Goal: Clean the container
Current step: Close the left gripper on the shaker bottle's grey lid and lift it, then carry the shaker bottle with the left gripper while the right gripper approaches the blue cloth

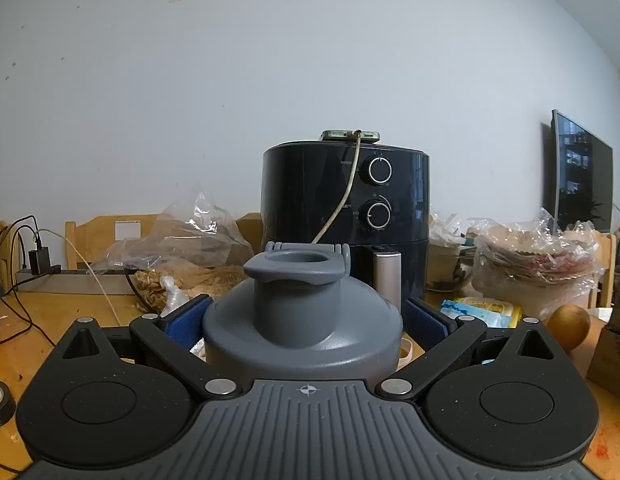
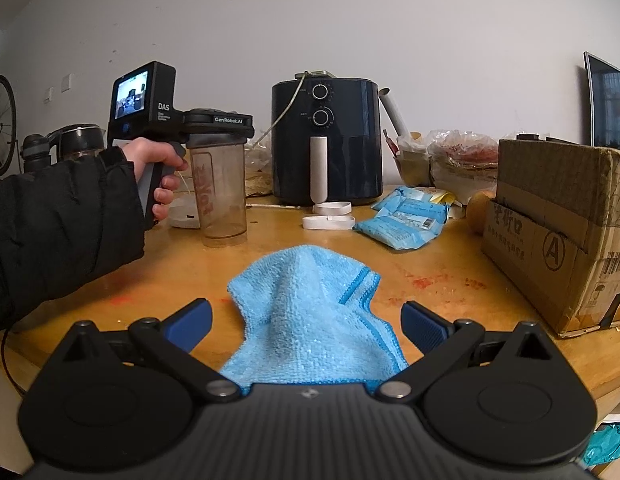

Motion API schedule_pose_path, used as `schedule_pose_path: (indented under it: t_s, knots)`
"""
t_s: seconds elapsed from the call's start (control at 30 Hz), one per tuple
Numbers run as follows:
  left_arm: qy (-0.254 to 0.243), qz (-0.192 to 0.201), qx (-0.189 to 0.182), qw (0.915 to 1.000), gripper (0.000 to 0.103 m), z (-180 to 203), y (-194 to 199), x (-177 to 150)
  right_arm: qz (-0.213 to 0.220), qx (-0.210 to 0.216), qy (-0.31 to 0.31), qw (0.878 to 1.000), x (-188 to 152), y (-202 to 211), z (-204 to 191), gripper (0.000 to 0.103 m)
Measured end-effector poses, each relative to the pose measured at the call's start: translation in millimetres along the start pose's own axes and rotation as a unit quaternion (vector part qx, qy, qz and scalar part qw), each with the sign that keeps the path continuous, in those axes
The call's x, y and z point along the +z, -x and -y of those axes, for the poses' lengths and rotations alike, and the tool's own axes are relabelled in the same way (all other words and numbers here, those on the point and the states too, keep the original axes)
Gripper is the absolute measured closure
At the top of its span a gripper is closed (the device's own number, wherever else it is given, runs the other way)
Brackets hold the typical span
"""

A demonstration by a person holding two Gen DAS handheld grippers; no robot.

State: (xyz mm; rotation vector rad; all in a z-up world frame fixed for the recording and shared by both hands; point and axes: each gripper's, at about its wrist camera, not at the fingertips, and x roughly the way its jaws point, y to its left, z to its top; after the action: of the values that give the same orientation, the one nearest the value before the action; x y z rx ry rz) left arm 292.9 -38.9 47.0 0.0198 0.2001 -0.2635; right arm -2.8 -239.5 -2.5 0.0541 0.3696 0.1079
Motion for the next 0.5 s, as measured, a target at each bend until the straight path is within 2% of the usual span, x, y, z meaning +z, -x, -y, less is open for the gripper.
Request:
schedule_pose_path:
  t_s: [0.03, 0.07, 0.3, 0.5]
  knots:
    - [0.000, -0.001, 0.001, 1.0000, 0.001, 0.0, -1.2, 0.2, 0.000, 0.000, 0.000, 1.000, -0.3, 0.2, -0.5, 0.000]
    - [0.001, -0.002, 0.003, 1.0000, 0.008, -0.1, -1.9, 0.4, 0.001, -0.001, 0.000, 1.000, -0.6, 0.3, -0.7, 0.000]
    - [0.000, -0.004, 0.010, 0.9999, 0.008, 0.5, -1.2, 1.3, 0.038, -0.004, -0.009, 0.999, 7.2, 3.3, 9.6, 0.000]
    - [0.006, -0.006, 0.009, 0.9999, 0.008, -1.8, 0.5, 1.5, 0.045, -0.007, 0.010, 0.999, 25.1, -14.8, 23.5, 0.000]
